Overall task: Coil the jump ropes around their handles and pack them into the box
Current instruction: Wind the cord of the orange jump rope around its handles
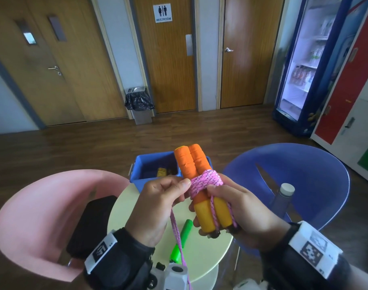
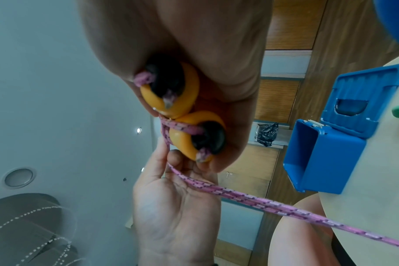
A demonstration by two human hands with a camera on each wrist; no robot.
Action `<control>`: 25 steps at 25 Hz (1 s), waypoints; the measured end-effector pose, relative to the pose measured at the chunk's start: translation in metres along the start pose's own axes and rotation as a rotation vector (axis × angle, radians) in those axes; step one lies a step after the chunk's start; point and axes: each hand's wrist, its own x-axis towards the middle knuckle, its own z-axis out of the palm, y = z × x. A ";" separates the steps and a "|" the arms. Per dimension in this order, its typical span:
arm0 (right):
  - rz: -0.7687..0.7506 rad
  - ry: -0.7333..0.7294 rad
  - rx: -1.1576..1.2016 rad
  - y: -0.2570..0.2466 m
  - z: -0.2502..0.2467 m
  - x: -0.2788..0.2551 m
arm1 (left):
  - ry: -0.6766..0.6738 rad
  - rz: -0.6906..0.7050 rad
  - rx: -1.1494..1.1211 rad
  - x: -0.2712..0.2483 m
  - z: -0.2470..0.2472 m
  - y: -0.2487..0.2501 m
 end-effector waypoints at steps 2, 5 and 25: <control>0.017 -0.025 0.032 -0.001 -0.001 -0.001 | 0.009 0.014 0.003 -0.001 0.000 -0.001; 0.046 -0.051 0.063 0.000 -0.002 -0.003 | 0.030 0.042 0.060 -0.003 -0.003 -0.002; 0.135 -0.310 0.312 0.013 -0.003 0.018 | 0.037 0.029 -0.192 0.001 -0.006 -0.011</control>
